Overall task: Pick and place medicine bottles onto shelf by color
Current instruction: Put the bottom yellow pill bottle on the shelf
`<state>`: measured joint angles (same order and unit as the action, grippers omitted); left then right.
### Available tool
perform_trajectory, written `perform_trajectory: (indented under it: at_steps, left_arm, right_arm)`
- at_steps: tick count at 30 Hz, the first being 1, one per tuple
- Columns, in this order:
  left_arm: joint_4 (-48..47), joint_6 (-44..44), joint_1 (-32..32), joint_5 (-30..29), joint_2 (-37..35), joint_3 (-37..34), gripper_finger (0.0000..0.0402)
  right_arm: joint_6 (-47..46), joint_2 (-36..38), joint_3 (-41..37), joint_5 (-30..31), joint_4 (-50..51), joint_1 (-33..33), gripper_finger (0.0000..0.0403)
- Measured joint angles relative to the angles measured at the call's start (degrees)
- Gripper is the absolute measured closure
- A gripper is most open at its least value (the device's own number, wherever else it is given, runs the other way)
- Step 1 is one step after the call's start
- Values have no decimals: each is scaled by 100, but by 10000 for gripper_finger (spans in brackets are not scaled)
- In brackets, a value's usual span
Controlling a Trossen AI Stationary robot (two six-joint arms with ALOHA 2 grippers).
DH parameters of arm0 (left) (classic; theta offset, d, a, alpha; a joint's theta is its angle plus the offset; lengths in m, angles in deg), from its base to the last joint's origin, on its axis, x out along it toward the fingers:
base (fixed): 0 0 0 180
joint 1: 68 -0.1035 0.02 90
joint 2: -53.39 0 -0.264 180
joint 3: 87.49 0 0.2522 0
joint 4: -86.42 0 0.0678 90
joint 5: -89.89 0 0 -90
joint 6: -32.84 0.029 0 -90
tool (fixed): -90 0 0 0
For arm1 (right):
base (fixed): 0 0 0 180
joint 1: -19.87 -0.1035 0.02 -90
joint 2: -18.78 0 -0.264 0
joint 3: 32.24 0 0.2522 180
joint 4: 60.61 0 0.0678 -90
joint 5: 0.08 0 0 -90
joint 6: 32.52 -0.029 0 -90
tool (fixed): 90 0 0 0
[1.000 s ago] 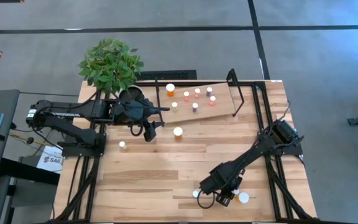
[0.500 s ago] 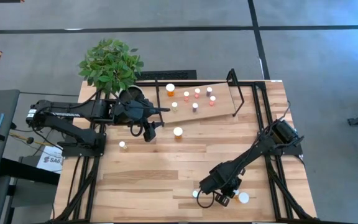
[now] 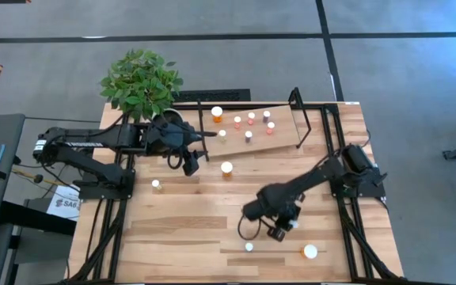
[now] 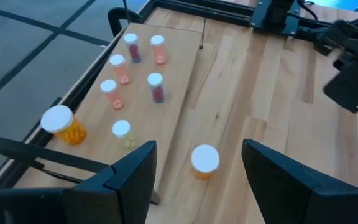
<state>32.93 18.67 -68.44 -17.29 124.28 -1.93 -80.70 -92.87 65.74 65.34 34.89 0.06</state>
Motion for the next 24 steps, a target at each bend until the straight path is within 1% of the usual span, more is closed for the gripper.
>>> perform_trajectory:
  at_steps: [2, 6, 8, 14, 19, 24]
  left_arm:
    - [0, 0, -37, 1, 0, 1, 178]
    - [-64, -2, -118, 1, 0, 1, 178]
    - [-136, -5, -174, 0, 0, 1, 178]
    - [-244, -144, -381, -41, 0, 1, 178]
    - [-245, -264, -584, -157, 0, 1, 178]
    - [-243, -380, -768, -171, 0, 1, 178]
  right_arm:
    - [371, 0, 78, 185, 301, 253, 256]
    - [1168, 0, 240, 806, 820, 745, 251]
    - [1538, 9, 307, 1045, 820, 1001, 248]
    - [2566, 7, 534, 1484, 826, 1817, 248]
    - [3062, 7, 723, 1746, 823, 2532, 254]
    - [3192, 7, 916, 1747, 827, 3221, 249]
